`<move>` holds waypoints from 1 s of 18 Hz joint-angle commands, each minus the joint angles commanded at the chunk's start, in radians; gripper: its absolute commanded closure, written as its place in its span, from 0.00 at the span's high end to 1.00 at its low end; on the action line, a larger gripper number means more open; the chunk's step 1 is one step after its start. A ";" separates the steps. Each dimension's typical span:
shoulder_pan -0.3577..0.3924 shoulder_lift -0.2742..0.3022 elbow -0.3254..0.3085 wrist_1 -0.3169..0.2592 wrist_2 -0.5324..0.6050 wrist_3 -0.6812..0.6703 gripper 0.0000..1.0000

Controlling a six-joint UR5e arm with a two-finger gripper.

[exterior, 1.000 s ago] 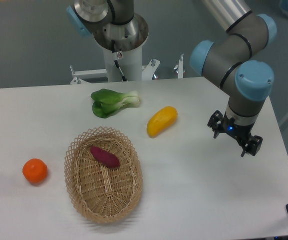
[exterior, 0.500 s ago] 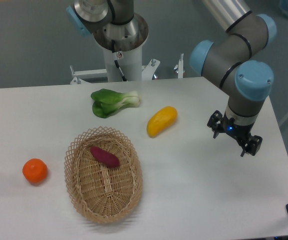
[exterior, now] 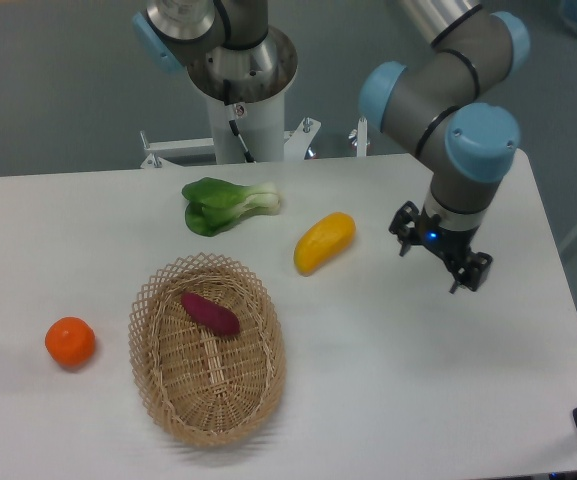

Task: Pick up the mango from the table
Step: 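Move the gripper over the yellow mango and lower it around it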

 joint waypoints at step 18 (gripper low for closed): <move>-0.071 0.129 -0.266 0.006 -0.003 -0.109 1.00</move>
